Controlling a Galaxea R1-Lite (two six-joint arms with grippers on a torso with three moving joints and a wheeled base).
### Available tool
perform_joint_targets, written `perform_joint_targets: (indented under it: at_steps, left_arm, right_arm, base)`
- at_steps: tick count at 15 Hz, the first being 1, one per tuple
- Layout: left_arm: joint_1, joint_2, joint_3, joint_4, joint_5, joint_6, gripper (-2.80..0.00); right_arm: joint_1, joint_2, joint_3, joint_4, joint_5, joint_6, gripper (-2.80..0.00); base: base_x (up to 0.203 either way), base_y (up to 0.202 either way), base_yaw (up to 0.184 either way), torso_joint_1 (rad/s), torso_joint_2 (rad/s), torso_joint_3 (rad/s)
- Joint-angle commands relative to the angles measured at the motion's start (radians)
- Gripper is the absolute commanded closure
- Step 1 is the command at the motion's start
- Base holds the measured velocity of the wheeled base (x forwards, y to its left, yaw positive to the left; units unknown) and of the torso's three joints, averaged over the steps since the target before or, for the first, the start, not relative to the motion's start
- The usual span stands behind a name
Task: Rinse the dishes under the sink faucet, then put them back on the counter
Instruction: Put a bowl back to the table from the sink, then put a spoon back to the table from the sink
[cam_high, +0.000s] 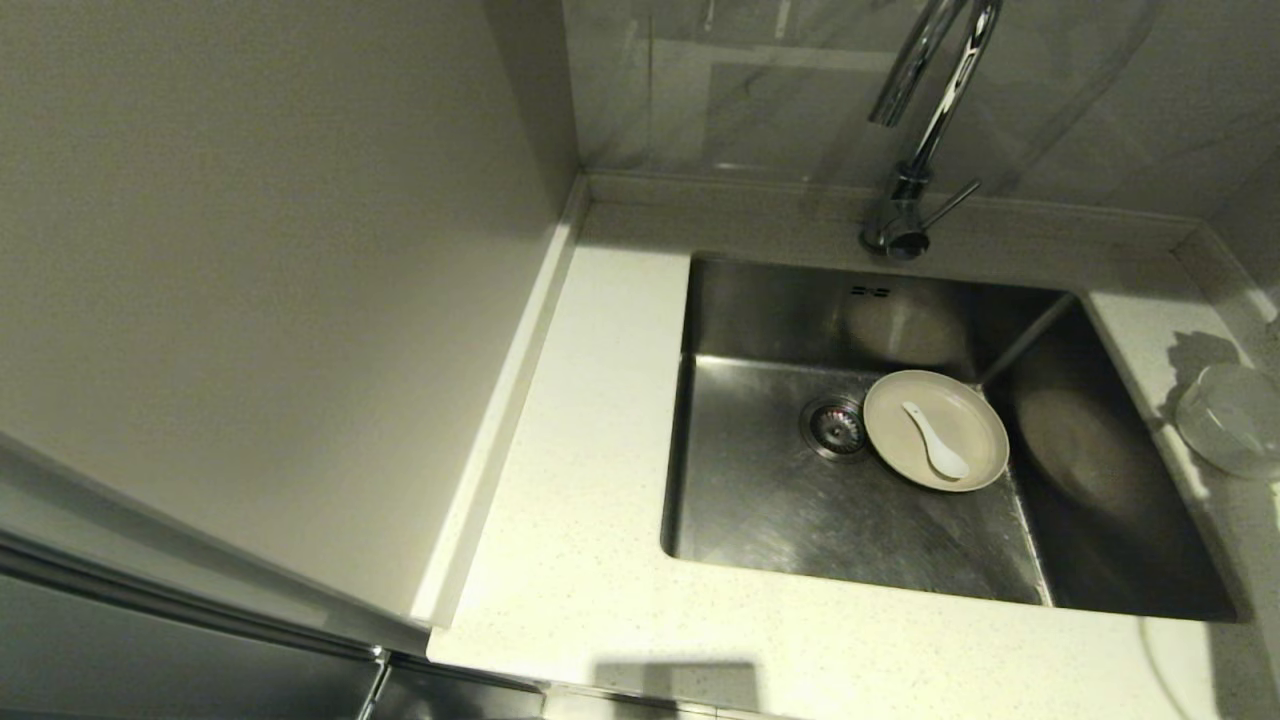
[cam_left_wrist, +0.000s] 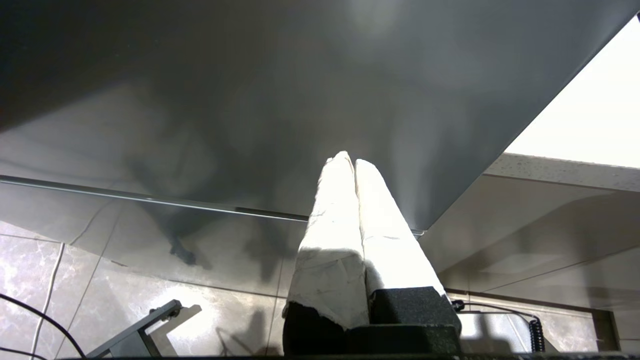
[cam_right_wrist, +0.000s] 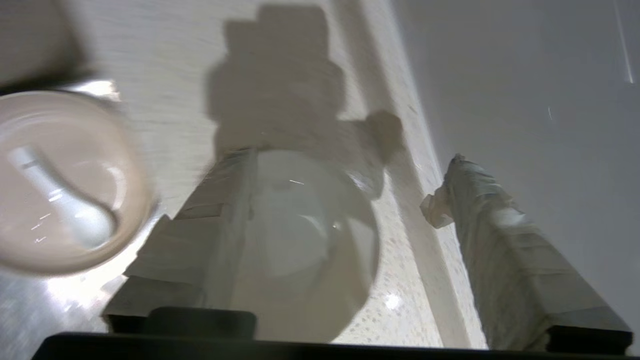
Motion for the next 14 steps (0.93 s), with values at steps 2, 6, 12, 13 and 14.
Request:
perform_joint_targets:
  at_steps: [2,6,12,13,14]
  left_arm:
    - [0.000,-0.003,0.000,-0.001,0.000,-0.001,0.00]
    - [0.000,-0.003,0.000,-0.001,0.000,-0.001,0.00]
    - [0.000,-0.003,0.000,-0.001,0.000,-0.001,0.00]
    - [0.000,-0.003,0.000,-0.001,0.000,-0.001,0.00]
    - [0.000,-0.003,0.000,-0.001,0.000,-0.001,0.00]
  right_arm:
    - [0.091,-0.066,0.011,-0.034,0.046,-0.076,-2.80]
    - [0.298,-0.105,0.091,-0.137,0.044,-0.206,-2.80]
    - [0.466,-0.064,0.288,-0.177,0.003,-0.404,-2.80]
    - [0.484,-0.046,0.292,-0.178,-0.009,-0.412,-2.80]
    - [0.499,-0.022,0.289,-0.178,-0.023,-0.412,-2.80]
  base:
    - [0.000,0.000,0.000,0.000,0.00,0.000]
    - [0.000,0.000,0.000,0.000,0.00,0.000]
    - [0.000,0.000,0.000,0.000,0.00,0.000]
    - [0.000,0.000,0.000,0.000,0.00,0.000]
    - [0.000,0.000,0.000,0.000,0.00,0.000]
